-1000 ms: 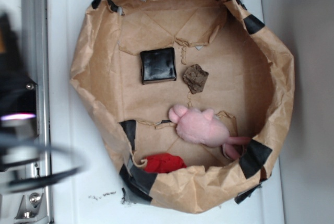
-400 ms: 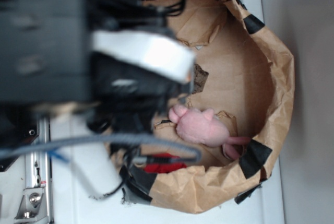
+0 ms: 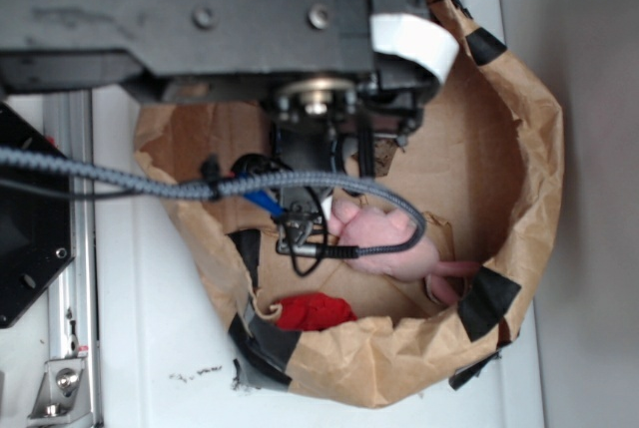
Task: Grab the black box.
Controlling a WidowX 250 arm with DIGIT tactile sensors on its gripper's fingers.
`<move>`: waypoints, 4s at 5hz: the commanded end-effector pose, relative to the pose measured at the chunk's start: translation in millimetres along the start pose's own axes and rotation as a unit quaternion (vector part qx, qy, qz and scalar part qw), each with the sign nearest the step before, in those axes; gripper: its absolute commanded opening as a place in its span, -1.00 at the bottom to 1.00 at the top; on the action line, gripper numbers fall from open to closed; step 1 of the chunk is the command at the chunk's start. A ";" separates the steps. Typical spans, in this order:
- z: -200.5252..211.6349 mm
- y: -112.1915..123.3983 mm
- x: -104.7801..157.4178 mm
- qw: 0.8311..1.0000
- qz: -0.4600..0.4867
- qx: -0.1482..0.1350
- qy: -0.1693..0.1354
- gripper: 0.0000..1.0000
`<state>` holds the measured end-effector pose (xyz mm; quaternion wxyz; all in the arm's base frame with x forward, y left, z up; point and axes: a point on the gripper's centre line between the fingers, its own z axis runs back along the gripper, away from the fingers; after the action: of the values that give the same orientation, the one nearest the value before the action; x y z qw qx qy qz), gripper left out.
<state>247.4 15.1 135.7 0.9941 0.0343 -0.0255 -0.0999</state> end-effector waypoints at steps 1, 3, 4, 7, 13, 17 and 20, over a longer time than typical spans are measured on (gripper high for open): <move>15.4 4.1 7.8 0.999 0.011 0.009 -0.029 1.00; -34.9 24.1 11.3 0.999 -0.016 0.023 -0.028 1.00; -54.1 32.8 6.1 0.998 -0.034 0.029 -0.035 1.00; -67.8 39.1 -13.6 0.998 -0.044 0.039 -0.009 1.00; -102.6 -1.4 -19.1 0.997 -0.074 0.001 -0.020 1.00; -96.8 -7.3 -14.4 0.997 -0.065 -0.040 -0.005 -1.00; -67.7 6.2 -6.7 0.997 -0.037 -0.068 -0.007 -1.00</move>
<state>235.9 24.0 50.3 0.9886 -0.0475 0.0146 -0.1418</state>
